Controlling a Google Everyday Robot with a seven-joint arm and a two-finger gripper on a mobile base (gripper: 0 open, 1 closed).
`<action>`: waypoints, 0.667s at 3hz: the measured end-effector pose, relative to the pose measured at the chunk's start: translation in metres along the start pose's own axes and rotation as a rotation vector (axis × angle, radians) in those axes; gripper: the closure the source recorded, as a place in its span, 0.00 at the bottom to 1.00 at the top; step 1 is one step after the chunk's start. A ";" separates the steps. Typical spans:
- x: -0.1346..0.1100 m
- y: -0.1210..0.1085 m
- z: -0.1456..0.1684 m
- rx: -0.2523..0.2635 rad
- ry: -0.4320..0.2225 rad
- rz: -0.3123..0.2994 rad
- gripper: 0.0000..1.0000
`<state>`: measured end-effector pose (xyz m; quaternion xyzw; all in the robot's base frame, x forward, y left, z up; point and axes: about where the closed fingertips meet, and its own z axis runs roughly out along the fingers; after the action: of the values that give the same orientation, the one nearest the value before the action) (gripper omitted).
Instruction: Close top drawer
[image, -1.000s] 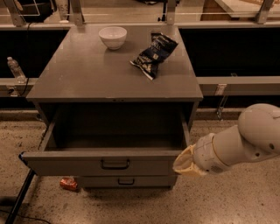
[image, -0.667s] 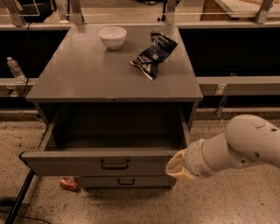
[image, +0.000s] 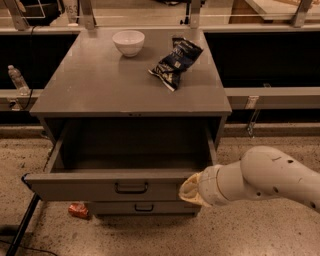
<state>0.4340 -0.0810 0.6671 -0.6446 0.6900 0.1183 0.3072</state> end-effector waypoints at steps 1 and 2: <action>-0.001 -0.005 0.018 0.031 -0.006 -0.026 1.00; 0.004 -0.016 0.038 0.056 0.003 -0.048 1.00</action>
Offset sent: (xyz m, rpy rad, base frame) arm 0.0327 0.0180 -0.0406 -0.0207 -0.0881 -0.0006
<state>0.4597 -0.0654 0.6388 -0.6523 0.6778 0.0908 0.3269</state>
